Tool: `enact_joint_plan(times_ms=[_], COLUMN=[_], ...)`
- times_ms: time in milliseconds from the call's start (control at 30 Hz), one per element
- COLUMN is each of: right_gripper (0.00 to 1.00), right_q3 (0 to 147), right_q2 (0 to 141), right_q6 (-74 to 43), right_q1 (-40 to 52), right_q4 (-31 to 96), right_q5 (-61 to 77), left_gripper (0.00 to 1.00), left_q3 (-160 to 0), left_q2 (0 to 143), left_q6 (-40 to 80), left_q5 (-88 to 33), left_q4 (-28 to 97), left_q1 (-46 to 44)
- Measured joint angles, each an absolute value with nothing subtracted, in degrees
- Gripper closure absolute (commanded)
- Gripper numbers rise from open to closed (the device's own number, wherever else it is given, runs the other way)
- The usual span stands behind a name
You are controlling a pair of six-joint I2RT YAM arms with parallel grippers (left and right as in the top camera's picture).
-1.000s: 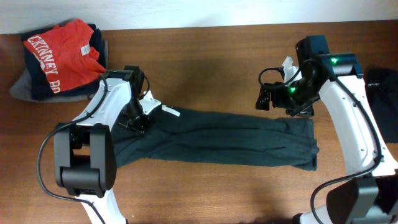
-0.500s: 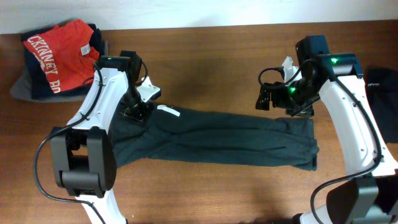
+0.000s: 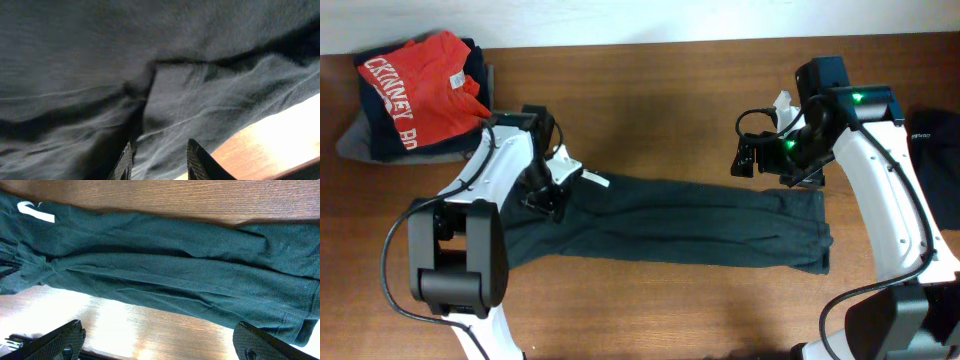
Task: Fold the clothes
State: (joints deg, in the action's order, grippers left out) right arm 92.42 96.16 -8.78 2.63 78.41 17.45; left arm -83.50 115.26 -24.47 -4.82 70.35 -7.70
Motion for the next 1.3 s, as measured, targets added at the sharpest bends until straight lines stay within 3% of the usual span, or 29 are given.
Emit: enact_joint_plan(times_ms=[400, 600, 1300], right_gripper=[0.01, 0.01, 0.01], right_q3=[92.4, 92.4, 92.4], right_q2=[96.2, 96.2, 96.2], right_q6=[-8.5, -8.5, -8.3], right_q1=[2.6, 2.6, 2.6], right_q4=[79.1, 79.2, 79.0], right_q5=[17.5, 17.5, 17.5], left_gripper=[0.64, 1.0, 0.99], left_q3=[-79.5, -79.2, -87.9], left_q2=[115.3, 115.3, 115.3], left_q6=[-24.5, -24.2, -24.5], left_q5=[-5.2, -5.2, -4.9], left_q4=[65.8, 65.4, 75.2], left_q1=[-8.6, -8.6, -8.8])
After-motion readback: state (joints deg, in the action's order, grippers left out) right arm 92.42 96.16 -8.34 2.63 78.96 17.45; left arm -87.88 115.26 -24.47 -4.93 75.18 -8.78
